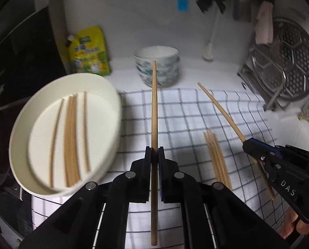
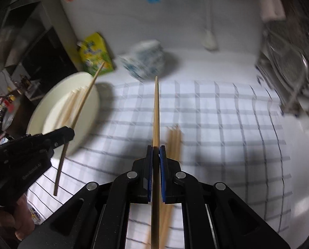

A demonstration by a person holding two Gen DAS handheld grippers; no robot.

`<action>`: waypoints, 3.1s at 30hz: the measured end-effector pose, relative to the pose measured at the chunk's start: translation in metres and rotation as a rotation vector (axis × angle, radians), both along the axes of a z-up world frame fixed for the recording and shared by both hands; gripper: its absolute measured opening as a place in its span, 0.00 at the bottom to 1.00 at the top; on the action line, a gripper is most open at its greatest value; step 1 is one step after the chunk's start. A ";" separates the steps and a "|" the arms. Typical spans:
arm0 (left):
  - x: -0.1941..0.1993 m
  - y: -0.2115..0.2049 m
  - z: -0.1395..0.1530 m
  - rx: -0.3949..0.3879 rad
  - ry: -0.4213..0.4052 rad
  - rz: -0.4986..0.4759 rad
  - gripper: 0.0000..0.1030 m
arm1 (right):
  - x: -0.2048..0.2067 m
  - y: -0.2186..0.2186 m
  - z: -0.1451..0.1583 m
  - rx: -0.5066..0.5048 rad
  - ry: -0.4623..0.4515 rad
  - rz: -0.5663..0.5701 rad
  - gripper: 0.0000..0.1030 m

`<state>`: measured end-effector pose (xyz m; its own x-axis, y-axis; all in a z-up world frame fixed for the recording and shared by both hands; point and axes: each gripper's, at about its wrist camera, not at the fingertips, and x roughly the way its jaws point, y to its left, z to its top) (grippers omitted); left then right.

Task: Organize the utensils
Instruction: 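Carry both held chopsticks over the white oval basin, then open both tools to lay the chopsticks in the basin, then move both open tools back over the chopstick row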

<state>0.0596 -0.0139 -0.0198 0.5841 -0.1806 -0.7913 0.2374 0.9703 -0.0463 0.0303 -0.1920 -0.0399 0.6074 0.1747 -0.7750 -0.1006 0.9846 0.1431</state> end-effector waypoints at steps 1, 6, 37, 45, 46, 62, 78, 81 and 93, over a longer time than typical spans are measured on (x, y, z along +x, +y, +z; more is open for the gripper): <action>0.003 0.008 0.003 0.001 -0.007 0.013 0.07 | 0.006 0.013 0.005 0.001 -0.012 0.021 0.06; 0.016 0.059 0.012 0.010 -0.024 0.088 0.07 | 0.032 0.068 0.017 0.007 -0.041 0.104 0.06; 0.092 0.173 -0.055 0.022 0.150 0.167 0.11 | 0.129 0.205 -0.049 0.039 0.187 0.130 0.09; 0.089 0.190 -0.041 0.001 0.110 0.220 0.49 | 0.115 0.203 -0.035 0.016 0.142 0.130 0.21; 0.089 0.191 -0.040 0.000 0.109 0.223 0.53 | 0.113 0.202 -0.035 0.018 0.141 0.128 0.21; 0.063 0.203 -0.016 -0.009 0.062 0.269 0.77 | 0.080 0.194 -0.007 0.022 0.074 0.129 0.35; 0.028 0.192 0.007 -0.007 0.034 0.273 0.84 | 0.037 0.170 0.015 0.001 0.028 0.127 0.40; 0.020 0.186 0.010 -0.007 0.036 0.270 0.85 | 0.028 0.159 0.016 -0.001 0.029 0.116 0.42; -0.006 0.127 0.009 -0.011 0.046 0.178 0.86 | -0.011 0.091 0.003 -0.016 0.070 0.024 0.53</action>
